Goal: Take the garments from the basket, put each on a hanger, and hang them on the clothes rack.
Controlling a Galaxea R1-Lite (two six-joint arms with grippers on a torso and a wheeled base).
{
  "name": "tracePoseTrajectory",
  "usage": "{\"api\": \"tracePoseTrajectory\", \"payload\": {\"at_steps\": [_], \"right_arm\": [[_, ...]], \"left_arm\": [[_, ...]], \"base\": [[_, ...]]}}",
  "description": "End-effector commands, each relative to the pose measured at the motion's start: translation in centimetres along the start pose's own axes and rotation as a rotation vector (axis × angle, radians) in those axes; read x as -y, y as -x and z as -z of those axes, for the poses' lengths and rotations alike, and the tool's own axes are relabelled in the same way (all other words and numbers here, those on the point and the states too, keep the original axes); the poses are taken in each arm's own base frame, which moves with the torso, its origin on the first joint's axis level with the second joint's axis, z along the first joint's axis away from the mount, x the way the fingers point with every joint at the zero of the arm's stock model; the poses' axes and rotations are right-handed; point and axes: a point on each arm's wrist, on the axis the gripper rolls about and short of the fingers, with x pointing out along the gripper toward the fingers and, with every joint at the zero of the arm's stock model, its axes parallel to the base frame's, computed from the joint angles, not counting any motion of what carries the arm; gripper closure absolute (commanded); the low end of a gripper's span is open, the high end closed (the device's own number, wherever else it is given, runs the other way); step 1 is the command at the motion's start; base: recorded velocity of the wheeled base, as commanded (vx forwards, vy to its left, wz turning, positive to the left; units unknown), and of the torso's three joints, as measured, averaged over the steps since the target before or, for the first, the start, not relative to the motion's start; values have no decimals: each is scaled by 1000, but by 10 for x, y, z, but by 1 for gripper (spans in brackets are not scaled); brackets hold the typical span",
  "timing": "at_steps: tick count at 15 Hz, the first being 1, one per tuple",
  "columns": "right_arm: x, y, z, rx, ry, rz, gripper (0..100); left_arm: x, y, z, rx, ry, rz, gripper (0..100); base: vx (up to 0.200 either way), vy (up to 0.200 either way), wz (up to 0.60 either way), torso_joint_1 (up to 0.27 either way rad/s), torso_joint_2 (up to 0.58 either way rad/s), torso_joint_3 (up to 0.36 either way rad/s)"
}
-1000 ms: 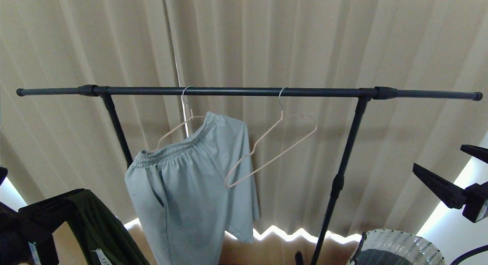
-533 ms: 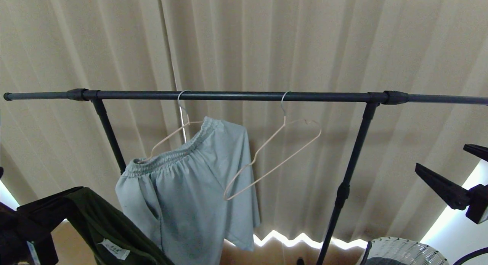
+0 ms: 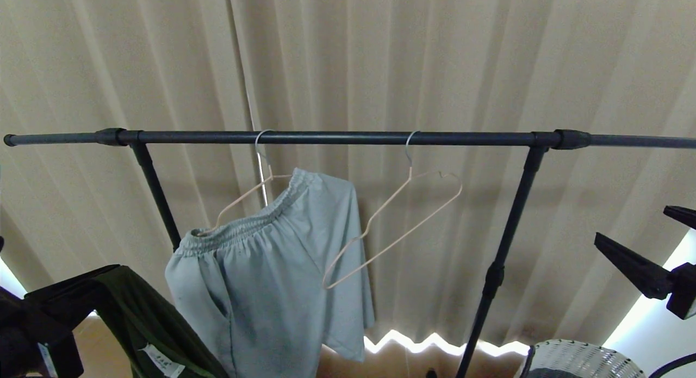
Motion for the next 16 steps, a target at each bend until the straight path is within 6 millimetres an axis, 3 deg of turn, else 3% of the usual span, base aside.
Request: {"api": "tracePoseTrajectory", "payload": {"at_steps": [1,10,16], "right_arm": [[0,-1,-1,1,1,-2,0],[0,-1,0,0,1,4,0],[-1,-1,2,-8,0,-8,0]], "left_arm": [[0,0,0,-2,0,0,100],[0,0,2,-10,-2,1,100],[1,0,4,-14,-3,3,100]], "base": [[0,200,0,2,2,-7],[0,200,0,2,3,1],[0,0,0,0,0,0]]}}
